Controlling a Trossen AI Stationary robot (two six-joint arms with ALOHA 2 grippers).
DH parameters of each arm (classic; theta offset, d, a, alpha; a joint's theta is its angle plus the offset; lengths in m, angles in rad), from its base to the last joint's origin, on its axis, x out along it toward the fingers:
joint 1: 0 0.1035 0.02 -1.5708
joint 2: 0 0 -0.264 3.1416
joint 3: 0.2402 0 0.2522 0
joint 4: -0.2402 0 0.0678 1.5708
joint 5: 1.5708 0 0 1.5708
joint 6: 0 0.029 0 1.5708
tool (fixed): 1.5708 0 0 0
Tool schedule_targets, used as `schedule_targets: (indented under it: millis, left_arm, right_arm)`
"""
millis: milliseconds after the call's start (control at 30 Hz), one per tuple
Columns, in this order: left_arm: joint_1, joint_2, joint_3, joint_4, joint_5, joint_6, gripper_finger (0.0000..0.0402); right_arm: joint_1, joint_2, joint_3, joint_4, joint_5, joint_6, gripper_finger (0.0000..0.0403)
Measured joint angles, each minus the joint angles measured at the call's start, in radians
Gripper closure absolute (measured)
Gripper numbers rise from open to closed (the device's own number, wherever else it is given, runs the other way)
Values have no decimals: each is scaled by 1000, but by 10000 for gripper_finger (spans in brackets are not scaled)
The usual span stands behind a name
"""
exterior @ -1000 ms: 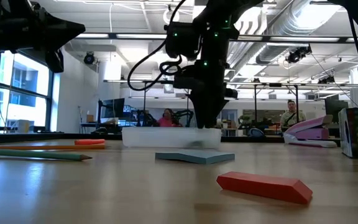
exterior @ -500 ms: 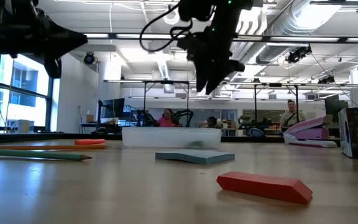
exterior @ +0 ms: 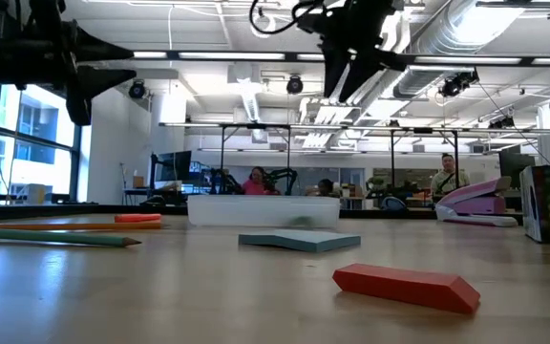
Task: Pack school essentials
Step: Put the orange pen into the blue supply box
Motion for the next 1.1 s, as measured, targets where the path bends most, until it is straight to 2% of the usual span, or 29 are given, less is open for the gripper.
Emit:
schedule_targets:
  millis: [233,400,567,700,867,1100]
  left_arm:
    - [0,15,42,29,5,0,270]
    - [0,100,142,-10,-13,12,280]
    - [0,255,295,-179,-57,25,286]
    - [0,399,430,-417,-131,17,284]
    - [0,562,563,-682,-211,-98,265]
    - [0,748,628,-816,-217,-310,219]
  right_arm:
    - [-3,-104,0,-60,33,-1,279]
    - [-7,-185,0,-154,103,-2,279]
    - [-27,-259,0,-212,115,-29,279]
    - [-41,-308,0,-226,114,-63,279]
    - [-47,-351,0,-230,114,-127,279]
    - [-47,-366,0,-241,114,-214,279]
